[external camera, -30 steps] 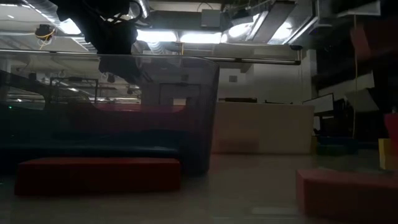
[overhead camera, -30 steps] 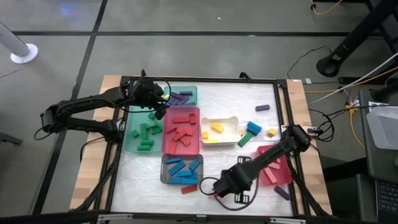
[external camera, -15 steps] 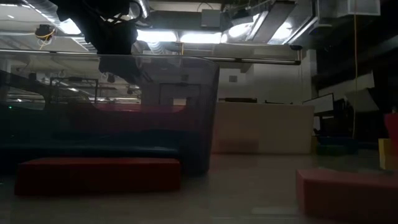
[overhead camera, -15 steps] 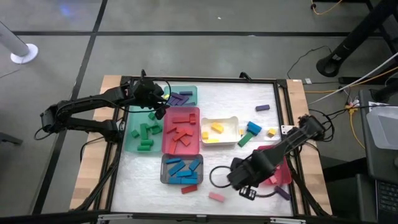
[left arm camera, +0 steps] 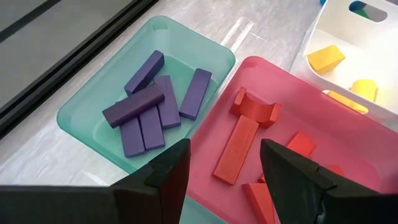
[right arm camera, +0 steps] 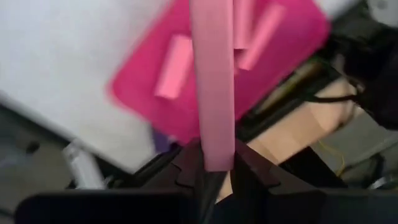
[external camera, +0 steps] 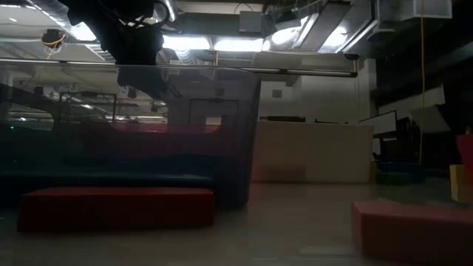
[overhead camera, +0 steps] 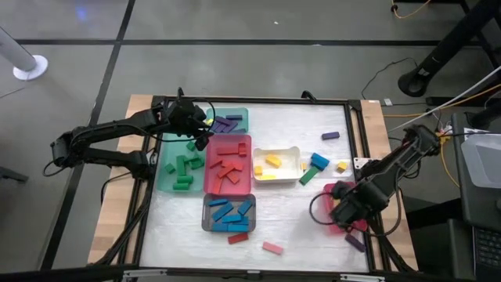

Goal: Sort blocks
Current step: Put the pink block into the bottom pink bin, then put the blue block into the black bin

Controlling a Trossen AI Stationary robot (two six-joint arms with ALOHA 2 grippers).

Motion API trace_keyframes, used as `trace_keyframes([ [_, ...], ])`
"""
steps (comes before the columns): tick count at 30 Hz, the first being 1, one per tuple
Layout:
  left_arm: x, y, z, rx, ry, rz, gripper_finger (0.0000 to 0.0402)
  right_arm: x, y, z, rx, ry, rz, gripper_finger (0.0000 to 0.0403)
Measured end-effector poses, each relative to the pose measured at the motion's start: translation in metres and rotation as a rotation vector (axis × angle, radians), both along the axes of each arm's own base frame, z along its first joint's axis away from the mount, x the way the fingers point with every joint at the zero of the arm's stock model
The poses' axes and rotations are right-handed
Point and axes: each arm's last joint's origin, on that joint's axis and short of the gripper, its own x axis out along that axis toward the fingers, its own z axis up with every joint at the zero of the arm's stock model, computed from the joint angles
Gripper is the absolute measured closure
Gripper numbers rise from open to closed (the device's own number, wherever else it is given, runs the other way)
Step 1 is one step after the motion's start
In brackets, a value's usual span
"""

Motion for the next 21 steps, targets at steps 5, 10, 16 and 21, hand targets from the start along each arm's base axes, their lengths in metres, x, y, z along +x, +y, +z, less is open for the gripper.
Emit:
trace_keyframes([
  [5,0.0,0.0,0.0,-0.014,-0.007,0.016,0.0219,-0.013,-0.012,-0.025,-0.07,0.078,-0.049,0.0341],
  [10,0.001,0.001,0.002,-0.024,-0.039,0.036,0.0219,-0.017,-0.015,-0.046,-0.103,0.116,-0.044,0.034],
  [16,0.011,0.003,0.014,-0.054,-0.238,0.044,0.0219,-0.015,-0.013,-0.062,-0.067,0.082,-0.021,0.0309],
  [21,0.018,0.006,0.027,-0.041,-0.393,0.062,0.0219,-0.015,-0.014,-0.066,-0.066,0.082,-0.02,0.0255],
])
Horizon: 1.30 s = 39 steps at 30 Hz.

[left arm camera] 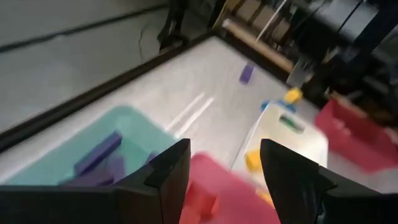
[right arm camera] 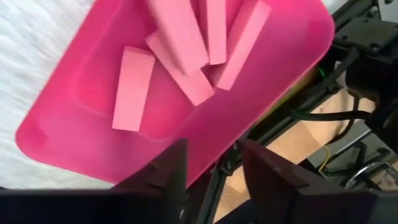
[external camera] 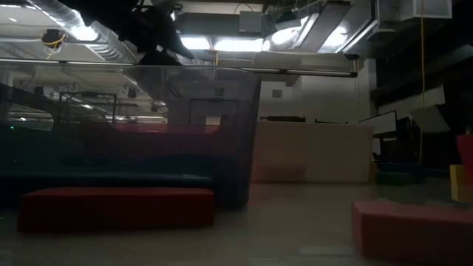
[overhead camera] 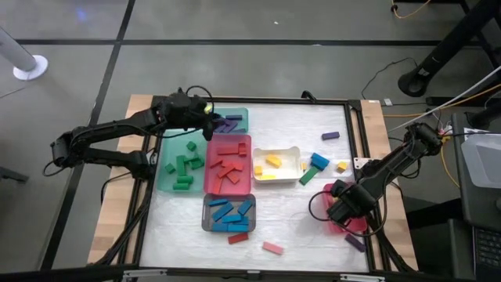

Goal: Sort blocks
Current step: Put the blue block into the black bin

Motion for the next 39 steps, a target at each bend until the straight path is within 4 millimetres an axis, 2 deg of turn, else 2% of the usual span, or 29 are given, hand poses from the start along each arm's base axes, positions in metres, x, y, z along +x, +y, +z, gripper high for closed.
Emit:
trace_keyframes([
  [4,0.002,0.001,0.005,0.023,-0.046,0.0,0.0219,0.0,-0.002,0.001,0.015,0.042,-0.018,0.0222],
  [9,0.003,0.001,0.007,0.036,-0.07,0.0,0.0219,0.007,-0.019,0.018,0.049,0.09,-0.032,0.0215],
  [14,0.003,0.001,0.007,0.036,-0.072,0.0,0.0219,0.022,-0.049,0.034,0.008,-0.047,0.01,0.0225],
  [21,0.003,0.001,0.007,0.026,-0.076,0.005,0.0219,0.044,-0.1,0.036,-0.057,-0.199,0.006,0.0233],
  [26,0.003,0.001,0.007,0.024,-0.076,0.006,0.0219,0.058,-0.135,0.023,-0.033,-0.302,0.066,0.0233],
  [30,0.003,0.001,0.007,0.023,-0.074,0.006,0.0219,0.056,-0.158,0.011,-0.033,-0.292,0.051,0.0233],
  [35,0.003,0.001,0.007,0.022,-0.072,0.006,0.0219,0.048,-0.175,-0.01,-0.029,-0.256,0.004,0.0233],
  [39,0.003,0.001,0.007,0.022,-0.072,0.006,0.0219,0.045,-0.179,-0.031,-0.021,-0.268,-0.015,0.0233],
])
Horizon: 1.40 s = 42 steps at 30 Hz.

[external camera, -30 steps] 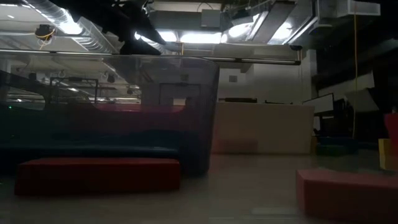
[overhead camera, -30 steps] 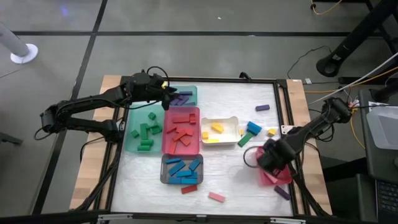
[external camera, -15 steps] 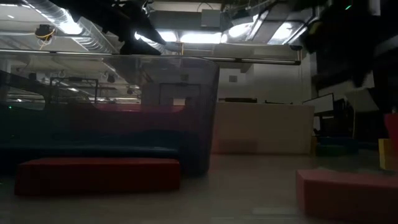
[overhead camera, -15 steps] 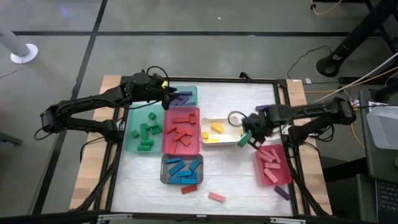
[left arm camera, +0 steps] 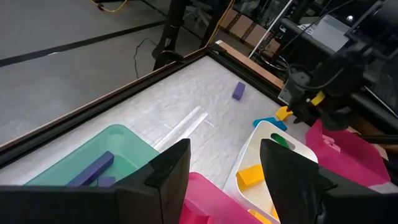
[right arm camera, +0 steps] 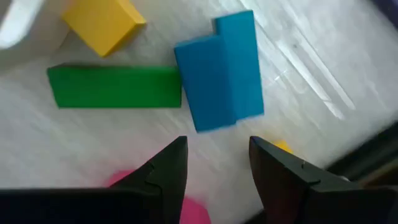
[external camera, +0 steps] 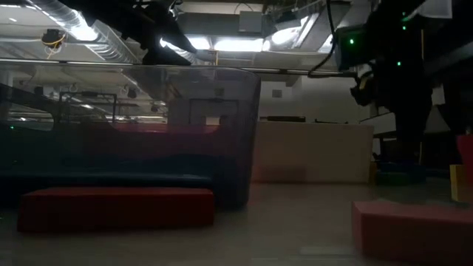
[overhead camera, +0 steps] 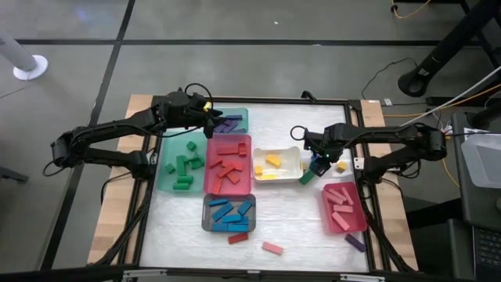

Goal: Sort blocks
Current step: Put the blue block into the black bin

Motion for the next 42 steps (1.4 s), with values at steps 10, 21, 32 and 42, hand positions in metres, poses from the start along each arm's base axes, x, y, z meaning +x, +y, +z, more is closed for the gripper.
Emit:
trace_keyframes([
  [10,0.0,0.0,0.0,0.0,0.0,0.0,0.0219,-0.002,-0.001,-0.023,-0.042,-0.037,0.028,0.0233],
  [21,0.0,0.0,0.0,0.0,0.0,0.001,0.0219,-0.001,-0.002,-0.04,-0.076,-0.101,0.079,0.0233],
  [32,0.0,0.0,0.0,0.0,0.0,0.001,0.0219,-0.009,0.0,-0.052,-0.068,-0.073,0.079,0.0263],
  [42,0.0,0.0,0.0,0.0,0.0,0.0,0.0219,0.013,-0.002,-0.02,-0.007,-0.185,0.087,0.0276],
])
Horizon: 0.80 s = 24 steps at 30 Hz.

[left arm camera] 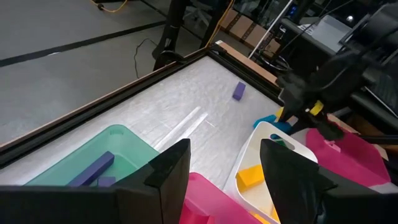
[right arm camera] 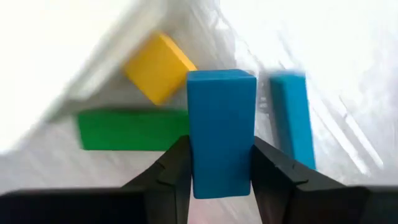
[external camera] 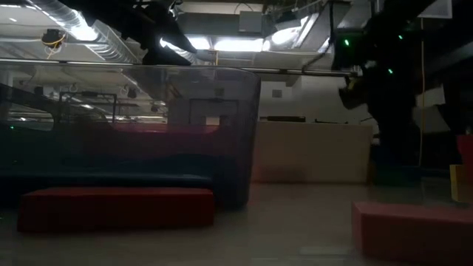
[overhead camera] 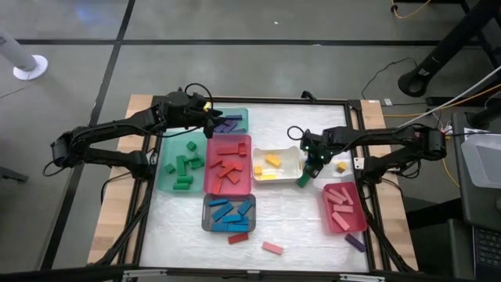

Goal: Sort blocks
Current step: Put the blue block into the black bin

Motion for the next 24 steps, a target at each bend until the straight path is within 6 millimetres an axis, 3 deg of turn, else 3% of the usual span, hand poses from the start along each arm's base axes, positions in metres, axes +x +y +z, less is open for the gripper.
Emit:
trace_keyframes([
  [11,0.001,-0.002,0.0,0.0,-0.001,-0.007,0.0219,0.029,-0.007,0.078,-0.068,-0.188,0.04,0.0273],
  [19,0.009,-0.022,0.001,0.054,0.006,-0.123,0.0219,0.068,-0.014,0.117,-0.158,-0.669,0.062,0.0272],
  [24,0.022,-0.037,0.001,0.117,-0.008,-0.219,0.0219,0.09,-0.017,0.128,-0.192,-0.896,0.119,0.0271],
])
